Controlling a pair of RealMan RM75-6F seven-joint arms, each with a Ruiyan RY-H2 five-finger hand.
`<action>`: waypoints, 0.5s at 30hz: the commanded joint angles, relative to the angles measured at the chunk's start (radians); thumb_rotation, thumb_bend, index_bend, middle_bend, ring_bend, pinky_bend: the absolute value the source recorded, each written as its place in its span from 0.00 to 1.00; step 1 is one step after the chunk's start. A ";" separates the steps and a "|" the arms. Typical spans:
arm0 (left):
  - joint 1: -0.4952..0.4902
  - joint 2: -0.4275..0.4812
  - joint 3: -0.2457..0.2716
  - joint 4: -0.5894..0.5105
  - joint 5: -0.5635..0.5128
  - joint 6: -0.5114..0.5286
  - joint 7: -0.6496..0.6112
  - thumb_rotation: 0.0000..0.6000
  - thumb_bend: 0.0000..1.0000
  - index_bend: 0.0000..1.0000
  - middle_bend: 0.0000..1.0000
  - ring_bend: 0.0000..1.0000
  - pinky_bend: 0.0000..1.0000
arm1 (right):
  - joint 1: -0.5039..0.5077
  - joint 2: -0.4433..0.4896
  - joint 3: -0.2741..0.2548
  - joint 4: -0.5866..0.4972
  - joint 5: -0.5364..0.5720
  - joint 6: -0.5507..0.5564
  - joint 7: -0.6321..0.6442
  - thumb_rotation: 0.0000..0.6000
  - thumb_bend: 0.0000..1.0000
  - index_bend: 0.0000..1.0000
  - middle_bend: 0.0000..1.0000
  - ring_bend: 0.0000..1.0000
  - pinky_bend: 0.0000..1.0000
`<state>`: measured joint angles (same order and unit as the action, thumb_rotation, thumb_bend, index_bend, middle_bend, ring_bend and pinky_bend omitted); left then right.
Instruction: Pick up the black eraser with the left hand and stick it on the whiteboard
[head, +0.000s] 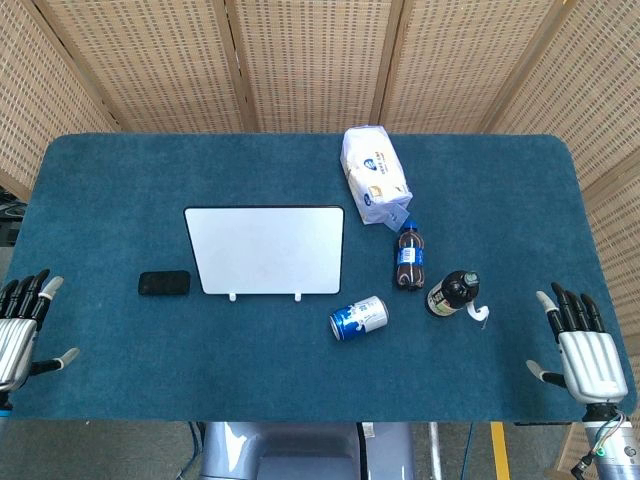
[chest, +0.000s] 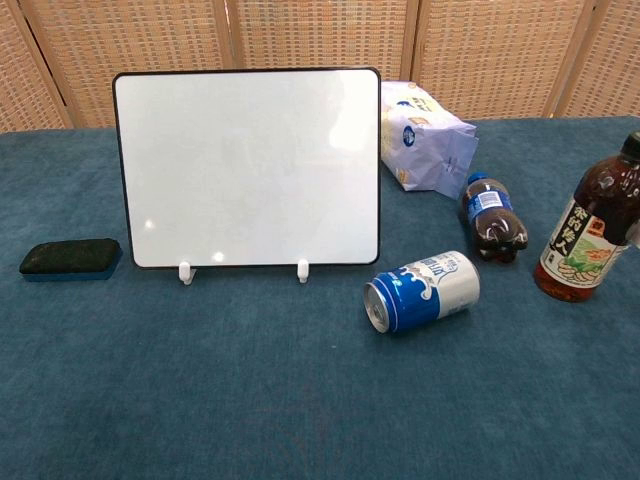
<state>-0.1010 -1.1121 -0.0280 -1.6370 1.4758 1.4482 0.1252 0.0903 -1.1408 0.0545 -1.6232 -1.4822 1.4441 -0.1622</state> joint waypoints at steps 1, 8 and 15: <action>-0.001 -0.002 -0.001 0.001 -0.001 -0.001 0.002 0.96 0.00 0.00 0.00 0.00 0.00 | 0.001 -0.001 0.000 0.002 0.002 -0.003 -0.001 1.00 0.00 0.07 0.00 0.00 0.00; -0.002 -0.006 -0.001 -0.002 0.002 0.002 0.011 0.95 0.00 0.00 0.00 0.00 0.00 | 0.000 -0.002 -0.003 0.004 -0.003 -0.001 0.000 1.00 0.00 0.07 0.00 0.00 0.00; -0.005 -0.012 0.002 0.007 0.007 -0.004 -0.002 0.96 0.00 0.00 0.00 0.00 0.00 | -0.001 0.001 -0.006 -0.002 -0.010 0.003 -0.003 1.00 0.00 0.07 0.00 0.00 0.00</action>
<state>-0.1051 -1.1235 -0.0263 -1.6314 1.4843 1.4457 0.1247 0.0891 -1.1400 0.0488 -1.6250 -1.4919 1.4475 -0.1650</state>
